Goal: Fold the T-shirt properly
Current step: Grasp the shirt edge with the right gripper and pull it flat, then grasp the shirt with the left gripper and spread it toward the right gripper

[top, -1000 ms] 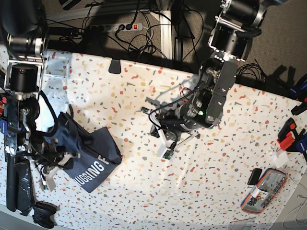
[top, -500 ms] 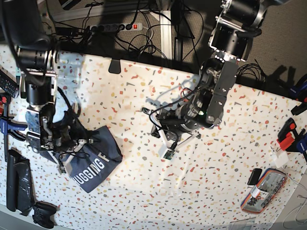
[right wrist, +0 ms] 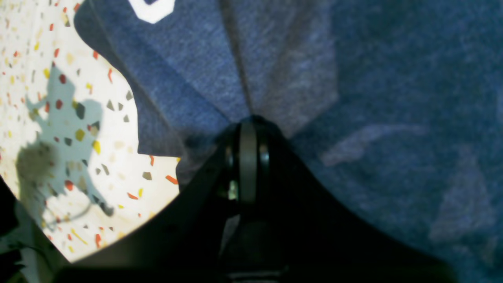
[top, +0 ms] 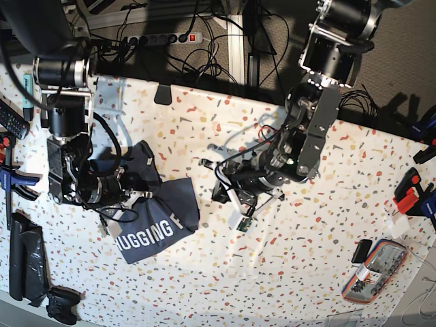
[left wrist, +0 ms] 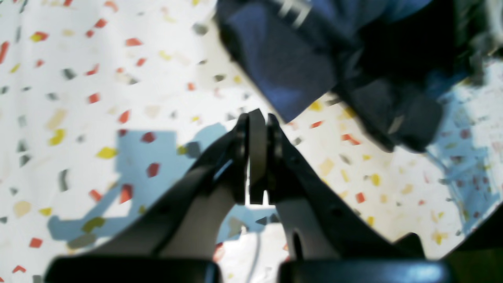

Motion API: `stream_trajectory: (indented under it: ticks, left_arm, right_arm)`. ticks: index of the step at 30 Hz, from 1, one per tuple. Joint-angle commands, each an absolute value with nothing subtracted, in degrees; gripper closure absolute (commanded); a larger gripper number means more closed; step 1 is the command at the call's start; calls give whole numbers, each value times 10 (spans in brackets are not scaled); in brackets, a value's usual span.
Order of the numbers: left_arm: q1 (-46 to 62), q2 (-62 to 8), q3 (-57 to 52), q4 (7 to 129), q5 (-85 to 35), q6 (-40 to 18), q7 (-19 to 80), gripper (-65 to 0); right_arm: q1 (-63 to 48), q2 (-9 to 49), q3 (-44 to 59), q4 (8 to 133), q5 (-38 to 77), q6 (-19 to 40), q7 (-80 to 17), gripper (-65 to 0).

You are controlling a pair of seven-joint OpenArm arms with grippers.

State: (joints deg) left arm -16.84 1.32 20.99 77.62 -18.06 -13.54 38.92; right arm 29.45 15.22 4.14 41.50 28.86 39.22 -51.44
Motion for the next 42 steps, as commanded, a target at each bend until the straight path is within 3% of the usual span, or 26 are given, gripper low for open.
stream_trajectory:
  ticks: [1,7,12,17,23,31,37,42]
  left_arm:
    - [-183,22,211,786,-190,-138,375,0]
    - [-182,22,211,786,-211,-152,377,0]
    - [-183,22,211,786,-211,-152,369,0]
    - [-183,22,211,785,-208,-153,331,0]
    - [-194,22,211,712,-127,-154,282,0]
    - [-190,22,211,600,-120,-186,384,0]
    - [-176,22,211,620,-286,-283,466,0]
    - [-176,39,211,648,-409,-320,510,0]
  right_arm:
    - [280,150,37,411,264,400,-570,0]
    - [280,139,37,453,337,400,-576,0]
    - [284,107,37,494,339,400,-672,0]
    - [279,106,37,494,369,400,-683,0]
    - [279,112,37,494,369,400,-693,0]
    - [295,174,37,494,359,400,-672,0]
    - [347,245,37,494,343,400,-559,0]
    - [378,236,37,494,319,400,-514,0]
